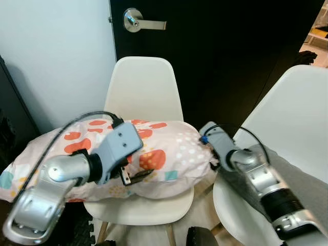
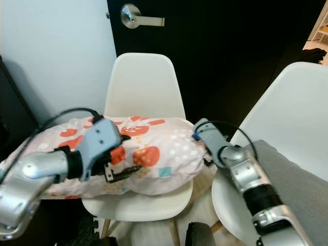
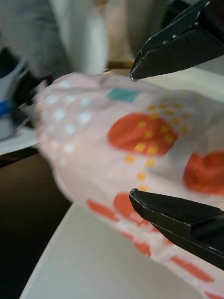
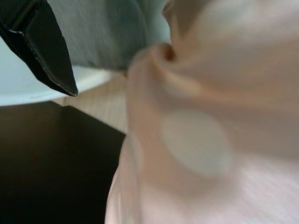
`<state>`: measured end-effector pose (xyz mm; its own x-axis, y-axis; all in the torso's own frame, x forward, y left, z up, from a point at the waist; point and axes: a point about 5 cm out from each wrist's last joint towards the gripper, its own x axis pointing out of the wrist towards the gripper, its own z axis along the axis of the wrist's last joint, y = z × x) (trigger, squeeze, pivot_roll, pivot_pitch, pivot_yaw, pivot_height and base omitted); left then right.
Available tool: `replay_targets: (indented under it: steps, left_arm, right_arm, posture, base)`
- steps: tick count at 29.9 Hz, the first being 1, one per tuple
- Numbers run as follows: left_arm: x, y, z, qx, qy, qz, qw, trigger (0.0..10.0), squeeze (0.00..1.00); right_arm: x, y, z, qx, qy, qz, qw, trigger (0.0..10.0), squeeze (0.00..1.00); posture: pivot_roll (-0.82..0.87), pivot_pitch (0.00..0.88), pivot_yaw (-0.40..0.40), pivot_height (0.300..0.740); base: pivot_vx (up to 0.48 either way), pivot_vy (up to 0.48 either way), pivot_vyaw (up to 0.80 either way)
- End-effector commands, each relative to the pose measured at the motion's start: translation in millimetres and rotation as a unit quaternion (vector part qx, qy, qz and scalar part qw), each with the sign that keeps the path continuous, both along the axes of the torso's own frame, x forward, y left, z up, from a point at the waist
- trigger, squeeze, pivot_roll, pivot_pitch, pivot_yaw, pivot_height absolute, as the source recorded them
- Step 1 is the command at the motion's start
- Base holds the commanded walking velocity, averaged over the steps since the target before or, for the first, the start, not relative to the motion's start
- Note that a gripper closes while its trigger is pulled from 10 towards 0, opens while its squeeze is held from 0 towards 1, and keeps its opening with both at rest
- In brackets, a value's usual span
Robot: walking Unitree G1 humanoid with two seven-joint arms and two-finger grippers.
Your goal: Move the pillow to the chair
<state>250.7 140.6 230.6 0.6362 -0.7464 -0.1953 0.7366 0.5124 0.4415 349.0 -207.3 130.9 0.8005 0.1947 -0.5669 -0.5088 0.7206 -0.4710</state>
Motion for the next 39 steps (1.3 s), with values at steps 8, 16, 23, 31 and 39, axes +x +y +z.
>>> replay_targets:
  steps: [8,16,23,31,39]
  left_arm:
    - [25.2,9.5,-2,-0.095,-0.019,0.126,0.987,10.0,1.00]
    - [38.8,48.4,-41,-0.077,0.016,0.323,0.943,10.0,1.00]
    - [35.8,58.8,-71,-0.055,0.064,0.371,0.925,10.0,0.00]
    - [35.8,63.6,-97,-0.064,0.090,0.391,0.914,10.0,0.00]
    - [36.5,80.4,-104,-0.077,0.074,0.418,0.902,10.0,0.00]
  right_arm:
    - [16.6,-21.2,28,0.030,-0.067,-0.049,0.996,10.0,1.00]
    - [-2.8,-21.5,7,0.015,0.062,0.029,0.998,10.0,0.00]
    - [-12.6,-35.7,3,-0.037,0.100,0.064,0.992,10.0,0.00]
    - [-19.0,-45.9,22,-0.050,0.101,0.123,0.986,10.0,0.45]
    - [-43.1,-56.7,30,-0.024,0.154,0.206,0.966,10.0,0.38]
  posture:
    - [0.09,0.000,-0.050,0.542]
    - [0.09,0.000,-0.055,0.542]
    - [0.09,0.000,-0.052,0.542]
    - [0.09,0.000,-0.054,0.542]
    - [0.08,0.000,-0.056,0.542]
  base:
    - [0.000,0.000,0.00]
    - [0.000,0.000,0.00]
    - [0.000,0.000,0.00]
    - [0.000,0.000,0.00]
    - [0.000,0.000,0.00]
